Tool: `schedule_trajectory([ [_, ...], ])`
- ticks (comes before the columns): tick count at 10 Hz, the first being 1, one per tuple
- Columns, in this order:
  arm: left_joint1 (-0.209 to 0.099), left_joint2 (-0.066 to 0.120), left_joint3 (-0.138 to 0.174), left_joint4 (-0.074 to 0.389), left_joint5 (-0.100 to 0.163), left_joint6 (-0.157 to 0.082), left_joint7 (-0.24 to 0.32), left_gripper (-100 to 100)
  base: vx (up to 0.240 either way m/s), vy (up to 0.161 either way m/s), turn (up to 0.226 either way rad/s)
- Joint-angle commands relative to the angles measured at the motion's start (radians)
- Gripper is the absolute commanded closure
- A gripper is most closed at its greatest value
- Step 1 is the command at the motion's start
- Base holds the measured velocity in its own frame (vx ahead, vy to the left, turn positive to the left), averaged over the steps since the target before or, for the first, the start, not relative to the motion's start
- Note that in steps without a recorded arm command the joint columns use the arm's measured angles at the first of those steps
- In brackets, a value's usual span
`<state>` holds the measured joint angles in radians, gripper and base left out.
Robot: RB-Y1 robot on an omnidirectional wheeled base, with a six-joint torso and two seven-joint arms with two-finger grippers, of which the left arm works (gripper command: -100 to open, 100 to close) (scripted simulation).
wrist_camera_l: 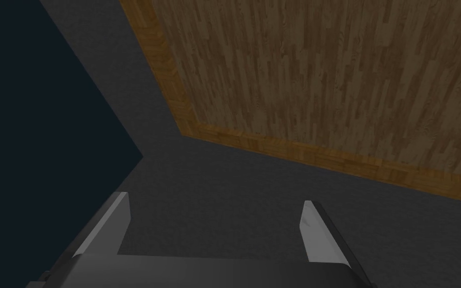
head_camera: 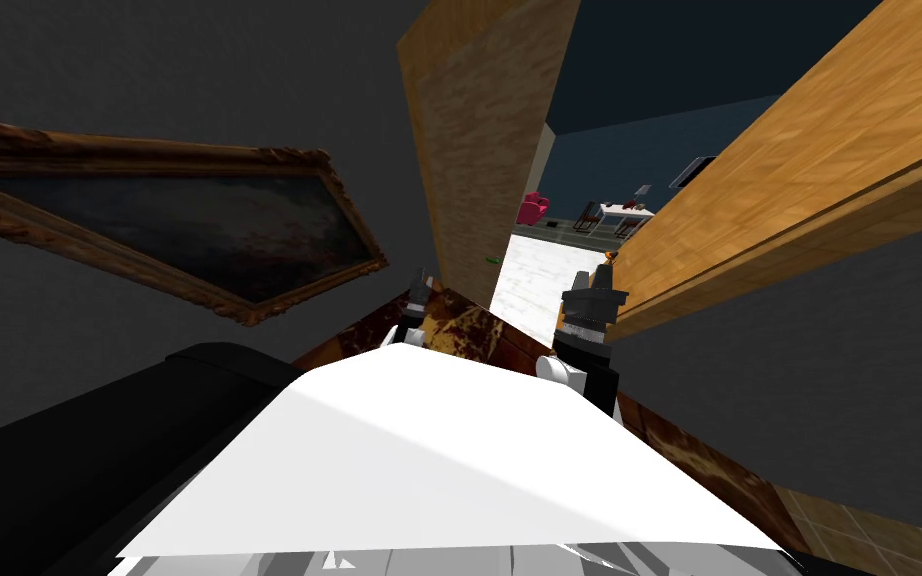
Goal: Push the door open
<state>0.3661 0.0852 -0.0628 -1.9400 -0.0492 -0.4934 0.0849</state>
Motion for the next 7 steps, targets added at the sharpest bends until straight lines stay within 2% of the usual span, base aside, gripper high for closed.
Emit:
schedule_trajectory([
  [1, -0.006, 0.001, -0.005, 0.031, 0.000, -0.013, -0.002, -100, 0.066, -0.008, -0.033],
  [7, -0.042, 0.009, -0.026, 0.161, 0.004, -0.043, -0.003, -100, 0.095, -0.003, -0.057],
])
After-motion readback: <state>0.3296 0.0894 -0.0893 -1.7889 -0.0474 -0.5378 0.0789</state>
